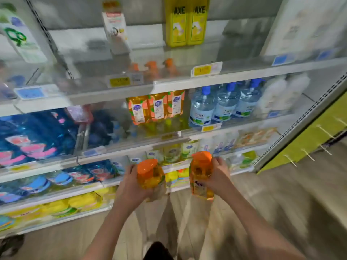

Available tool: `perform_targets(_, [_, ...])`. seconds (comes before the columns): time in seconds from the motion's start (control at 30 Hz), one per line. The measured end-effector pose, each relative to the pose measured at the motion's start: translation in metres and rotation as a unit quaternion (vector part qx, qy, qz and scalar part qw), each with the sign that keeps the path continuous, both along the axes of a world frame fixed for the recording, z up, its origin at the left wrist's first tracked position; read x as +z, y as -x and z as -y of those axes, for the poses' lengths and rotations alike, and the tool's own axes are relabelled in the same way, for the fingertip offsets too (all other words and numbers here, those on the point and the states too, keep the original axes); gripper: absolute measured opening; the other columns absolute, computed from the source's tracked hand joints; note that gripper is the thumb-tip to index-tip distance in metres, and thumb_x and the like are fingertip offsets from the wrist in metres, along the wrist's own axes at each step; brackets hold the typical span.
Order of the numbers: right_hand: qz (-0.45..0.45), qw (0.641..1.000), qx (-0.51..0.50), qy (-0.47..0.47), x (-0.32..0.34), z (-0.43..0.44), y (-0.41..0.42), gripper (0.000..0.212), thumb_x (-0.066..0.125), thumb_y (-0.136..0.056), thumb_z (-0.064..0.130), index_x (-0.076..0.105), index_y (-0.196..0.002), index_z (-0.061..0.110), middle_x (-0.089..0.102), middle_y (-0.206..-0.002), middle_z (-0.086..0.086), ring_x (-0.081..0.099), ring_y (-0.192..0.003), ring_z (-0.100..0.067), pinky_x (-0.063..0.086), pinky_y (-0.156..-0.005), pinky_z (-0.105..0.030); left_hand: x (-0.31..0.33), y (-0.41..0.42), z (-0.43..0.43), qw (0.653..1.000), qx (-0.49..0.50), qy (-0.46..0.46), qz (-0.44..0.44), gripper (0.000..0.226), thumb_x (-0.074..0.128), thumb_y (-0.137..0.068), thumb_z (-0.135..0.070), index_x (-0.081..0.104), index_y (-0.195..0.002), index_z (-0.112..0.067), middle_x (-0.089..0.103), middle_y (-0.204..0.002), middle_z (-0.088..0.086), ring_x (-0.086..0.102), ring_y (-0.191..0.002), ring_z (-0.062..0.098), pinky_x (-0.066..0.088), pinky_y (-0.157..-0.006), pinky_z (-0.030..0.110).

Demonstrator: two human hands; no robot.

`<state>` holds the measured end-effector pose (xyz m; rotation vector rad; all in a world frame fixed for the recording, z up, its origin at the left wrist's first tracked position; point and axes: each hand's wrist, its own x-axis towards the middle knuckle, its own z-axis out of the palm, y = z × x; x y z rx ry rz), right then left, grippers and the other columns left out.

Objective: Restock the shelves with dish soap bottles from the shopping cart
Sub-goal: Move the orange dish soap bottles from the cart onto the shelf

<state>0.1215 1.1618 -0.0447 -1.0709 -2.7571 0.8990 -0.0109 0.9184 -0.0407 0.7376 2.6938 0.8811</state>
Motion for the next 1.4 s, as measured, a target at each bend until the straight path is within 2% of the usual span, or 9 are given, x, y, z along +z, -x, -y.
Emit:
perform_targets(0.1, [-0.089, 0.992, 0.076, -0.047, 0.031, -0.023, 0.045, 0.081, 0.087, -0.06, 0.032, 0.049, -0.125, 0.001, 0.048, -0.122, -0.015, 0.045, -0.112, -0.032, 0.038, -0.089, -0.033, 0.034, 0.027, -0.02, 0.996, -0.002, -0.062, -0.071, 0.076, 0.09, -0.051, -0.028, 0.058, -0.118, -0.011, 0.049, -0.116, 0.004, 0.054, -0.094, 0.019, 0.041, -0.079, 0.026])
perform_targets(0.23, [-0.163, 0.966, 0.163, -0.118, 0.053, -0.045, 0.101, 0.082, 0.088, -0.059, 0.022, 0.05, -0.129, 0.004, 0.05, -0.125, -0.017, 0.045, -0.115, -0.033, 0.042, -0.094, -0.041, 0.058, 0.074, -0.046, 0.99, -0.023, -0.064, -0.128, 0.085, 0.089, -0.054, -0.008, 0.05, -0.129, -0.005, 0.047, -0.126, 0.013, 0.052, -0.108, 0.025, 0.04, -0.087, 0.03])
perform_targets(0.47, [-0.197, 0.955, 0.184, -0.125, 0.041, -0.076, 0.186, 0.08, 0.087, -0.062, 0.022, 0.05, -0.131, 0.007, 0.048, -0.131, -0.017, 0.043, -0.122, -0.033, 0.043, -0.099, -0.047, 0.058, 0.143, -0.085, 0.988, -0.016, -0.068, -0.14, 0.085, 0.086, -0.057, -0.013, 0.047, -0.132, -0.005, 0.045, -0.132, 0.015, 0.05, -0.117, 0.032, 0.041, -0.099, 0.04])
perform_targets(0.8, [-0.147, 0.975, 0.162, -0.041, 0.002, -0.087, 0.242, 0.087, 0.083, -0.064, 0.031, 0.043, -0.138, 0.009, 0.042, -0.141, -0.013, 0.037, -0.132, -0.028, 0.039, -0.104, -0.038, 0.025, 0.184, -0.125, 0.994, 0.009, -0.083, -0.065, 0.062, 0.079, -0.07, -0.028, 0.056, -0.124, -0.007, 0.056, -0.125, 0.012, 0.032, -0.127, 0.019, 0.034, -0.098, 0.025])
perform_targets(0.93, [-0.152, 0.977, 0.148, -0.022, -0.002, -0.103, 0.256, 0.074, 0.087, -0.059, 0.019, 0.054, -0.124, 0.008, 0.052, -0.124, -0.011, 0.048, -0.116, -0.022, 0.039, -0.092, -0.025, 0.013, 0.196, -0.133, 0.995, 0.035, -0.082, -0.038, 0.072, 0.084, -0.064, -0.017, 0.052, -0.128, -0.005, 0.051, -0.127, 0.014, 0.046, -0.12, 0.029, 0.041, -0.1, 0.035])
perform_targets(1.1, [-0.115, 0.965, 0.237, -0.012, 0.008, -0.123, 0.273, 0.042, 0.082, -0.067, 0.019, 0.063, -0.102, 0.03, 0.062, -0.112, 0.005, 0.056, -0.108, -0.016, 0.047, -0.098, -0.037, 0.013, 0.23, -0.145, 0.999, 0.003, -0.015, 0.042, 0.085, 0.087, -0.058, -0.028, 0.045, -0.131, -0.018, 0.051, -0.132, 0.004, 0.051, -0.118, 0.024, 0.045, -0.1, 0.042])
perform_targets(1.17, [-0.122, 0.962, 0.243, 0.033, 0.01, -0.126, 0.276, 0.057, 0.084, -0.067, 0.025, 0.058, -0.117, 0.03, 0.06, -0.119, 0.006, 0.057, -0.109, -0.014, 0.048, -0.092, -0.033, 0.015, 0.24, -0.147, 0.999, -0.019, -0.002, 0.051, 0.092, 0.086, -0.052, -0.035, 0.044, -0.133, -0.018, 0.051, -0.133, 0.006, 0.052, -0.118, 0.025, 0.045, -0.099, 0.044])
perform_targets(1.27, [-0.158, 0.954, 0.245, 0.069, 0.001, -0.126, 0.269, 0.08, 0.084, -0.067, 0.019, 0.045, -0.136, 0.022, 0.049, -0.135, -0.002, 0.048, -0.122, -0.018, 0.039, -0.106, -0.04, 0.007, 0.245, -0.148, 0.999, -0.032, -0.007, 0.025, 0.101, 0.087, -0.054, -0.035, 0.038, -0.141, -0.021, 0.034, -0.146, 0.008, 0.038, -0.132, 0.028, 0.037, -0.108, 0.045])
perform_targets(1.4, [-0.227, 0.951, 0.207, -0.017, -0.031, -0.118, 0.264, 0.102, 0.087, -0.057, 0.024, 0.033, -0.144, 0.017, 0.039, -0.142, -0.009, 0.039, -0.13, -0.022, 0.035, -0.108, -0.038, -0.004, 0.231, -0.149, 0.996, 0.008, 0.003, -0.091, 0.1, 0.086, -0.063, -0.024, 0.03, -0.146, -0.022, 0.017, -0.149, 0.014, 0.026, -0.136, 0.032, 0.027, -0.112, 0.036])
